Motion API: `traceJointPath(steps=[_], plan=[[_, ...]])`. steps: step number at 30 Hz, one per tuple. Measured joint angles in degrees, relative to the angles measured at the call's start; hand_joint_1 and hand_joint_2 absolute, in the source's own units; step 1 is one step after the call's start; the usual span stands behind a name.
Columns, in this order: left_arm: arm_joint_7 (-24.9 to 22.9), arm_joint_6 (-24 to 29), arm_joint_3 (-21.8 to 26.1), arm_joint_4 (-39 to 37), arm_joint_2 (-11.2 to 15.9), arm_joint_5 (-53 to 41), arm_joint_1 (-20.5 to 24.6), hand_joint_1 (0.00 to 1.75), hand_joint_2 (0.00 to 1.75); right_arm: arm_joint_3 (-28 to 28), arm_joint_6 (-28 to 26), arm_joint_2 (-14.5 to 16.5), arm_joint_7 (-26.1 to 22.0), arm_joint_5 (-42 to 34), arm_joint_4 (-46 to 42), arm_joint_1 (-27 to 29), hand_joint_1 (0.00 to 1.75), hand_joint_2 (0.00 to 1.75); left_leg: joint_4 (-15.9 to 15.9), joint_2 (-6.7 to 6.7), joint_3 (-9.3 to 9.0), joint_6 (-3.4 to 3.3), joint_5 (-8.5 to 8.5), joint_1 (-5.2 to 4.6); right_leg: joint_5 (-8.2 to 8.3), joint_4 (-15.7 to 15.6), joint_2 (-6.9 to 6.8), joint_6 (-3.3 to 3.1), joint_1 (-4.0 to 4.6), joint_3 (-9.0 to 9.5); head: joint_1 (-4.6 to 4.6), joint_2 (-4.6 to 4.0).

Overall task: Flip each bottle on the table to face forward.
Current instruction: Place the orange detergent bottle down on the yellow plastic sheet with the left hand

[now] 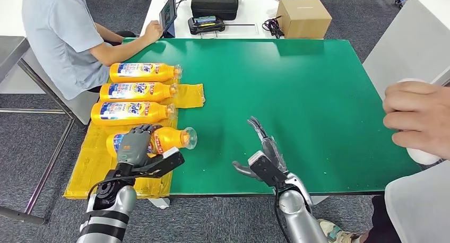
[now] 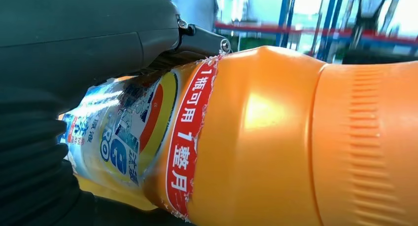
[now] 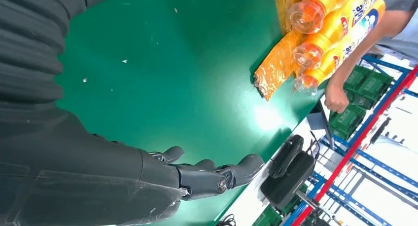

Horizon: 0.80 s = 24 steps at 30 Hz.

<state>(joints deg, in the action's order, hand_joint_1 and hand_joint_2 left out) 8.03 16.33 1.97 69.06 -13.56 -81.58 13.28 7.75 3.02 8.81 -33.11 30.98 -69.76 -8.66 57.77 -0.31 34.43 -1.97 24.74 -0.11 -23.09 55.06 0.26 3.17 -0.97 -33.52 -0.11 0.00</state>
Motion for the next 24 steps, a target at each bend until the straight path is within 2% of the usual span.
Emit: traceJointPath(steps=[4,5,6,8,9,10,13,15,18,24], plan=[[-3.6,2.8,-1.5,-3.9,1.2,-4.8,1.1,1.45,1.75,-0.2,0.1,0.0,-0.4,-0.1,0.5,0.0,0.0,1.75,0.0,0.0,0.02,0.0,0.0,0.0,0.0,0.0,0.0,0.0,0.0,-0.02,0.0,0.0],[-5.1,3.7,-2.1,-4.6,1.7,-6.3,1.4,1.36,1.75,-0.2,0.1,0.0,-0.4,-0.2,0.6,0.0,0.0,1.75,0.0,0.0,0.03,0.0,0.0,0.0,0.0,0.0,0.0,0.0,0.0,-0.02,0.0,0.0],[-6.6,4.5,-2.9,-5.3,2.2,-7.3,1.7,1.17,1.75,-0.2,0.1,0.0,-0.4,-0.2,0.7,0.0,0.0,1.75,0.0,0.0,0.03,0.0,0.0,0.0,0.0,0.0,0.0,0.0,0.0,-0.02,0.0,0.0],[-9.9,5.4,-5.0,-6.8,3.4,-8.1,2.1,0.47,1.75,-0.3,0.1,0.0,-0.5,-0.2,0.9,0.0,0.0,1.75,0.0,-0.01,0.02,0.0,0.0,0.0,0.0,0.0,0.0,0.0,0.0,-0.02,0.0,0.0],[-11.7,5.8,-6.3,-7.5,4.0,-8.2,2.4,0.2,1.75,-0.3,0.1,0.0,-0.5,-0.2,0.9,0.0,0.0,1.75,0.0,-0.01,0.02,0.0,0.0,0.0,0.0,0.0,0.0,0.0,0.0,-0.02,0.0,0.0],[-14.0,6.2,-8.1,-8.4,4.9,-8.3,2.7,0.02,1.75,-0.3,0.1,0.0,-0.5,-0.3,1.0,0.0,0.0,1.75,0.0,0.0,0.02,0.0,0.0,0.0,0.0,0.0,0.0,0.0,0.0,-0.02,0.0,0.0],[-19.3,7.0,-13.7,-10.9,7.3,-8.4,3.8,0.0,1.75,-0.3,0.2,0.1,-0.5,-0.3,1.4,0.0,0.0,1.75,0.0,-0.01,0.02,0.0,-0.01,0.0,0.0,0.0,-0.01,0.0,0.0,-0.01,0.01,0.0],[-20.5,7.0,-16.9,-12.9,8.4,-8.4,4.7,0.0,1.75,-0.3,0.3,0.2,-0.7,-0.4,1.7,-0.1,0.0,1.75,0.0,-0.02,0.03,0.01,-0.01,0.0,0.0,0.0,-0.01,0.0,0.0,0.0,0.01,0.0],[-18.8,7.0,-19.6,-16.2,9.1,-8.4,6.1,0.0,1.75,-0.4,0.3,0.3,-1.0,-0.5,2.3,-0.5,0.0,1.75,0.0,-0.02,0.02,0.01,-0.01,0.0,0.0,0.0,-0.01,0.0,-0.01,0.02,0.01,0.0],[-15.6,7.0,-20.2,-21.4,9.1,-8.4,8.7,0.0,1.75,-0.4,0.3,0.3,-1.3,-0.6,3.7,-1.5,0.0,1.75,0.0,-0.1,-0.13,0.01,-0.01,0.0,0.0,0.0,-0.07,0.0,-0.01,0.2,0.01,0.0]])
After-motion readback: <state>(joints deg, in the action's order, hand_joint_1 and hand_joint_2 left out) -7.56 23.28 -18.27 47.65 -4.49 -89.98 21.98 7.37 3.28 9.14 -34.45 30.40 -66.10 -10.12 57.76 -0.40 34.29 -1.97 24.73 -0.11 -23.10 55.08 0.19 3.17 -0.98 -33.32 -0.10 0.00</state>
